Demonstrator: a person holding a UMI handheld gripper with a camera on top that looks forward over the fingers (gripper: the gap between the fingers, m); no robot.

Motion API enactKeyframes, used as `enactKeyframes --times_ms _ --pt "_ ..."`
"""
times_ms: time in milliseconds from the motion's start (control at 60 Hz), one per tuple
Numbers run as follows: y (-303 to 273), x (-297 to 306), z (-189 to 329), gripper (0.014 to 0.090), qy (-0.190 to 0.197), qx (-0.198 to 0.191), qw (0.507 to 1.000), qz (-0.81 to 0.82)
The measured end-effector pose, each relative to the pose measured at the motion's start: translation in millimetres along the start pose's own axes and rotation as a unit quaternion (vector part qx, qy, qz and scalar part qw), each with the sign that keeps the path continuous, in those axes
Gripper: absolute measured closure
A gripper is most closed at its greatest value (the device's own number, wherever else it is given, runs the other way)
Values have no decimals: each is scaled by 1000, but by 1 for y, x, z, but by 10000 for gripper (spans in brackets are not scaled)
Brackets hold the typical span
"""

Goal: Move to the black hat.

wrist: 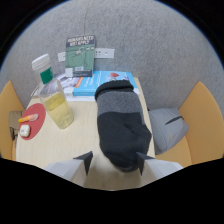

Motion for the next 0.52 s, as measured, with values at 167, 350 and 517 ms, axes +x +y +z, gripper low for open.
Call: enactKeyframes --times_ms 167,350,517 --pt "-4 5 5 171 0 -3 1000 3" --pt "-2 5 5 174 -1 -8 1000 8" --pt "-2 5 5 172 -1 -8 1000 12"
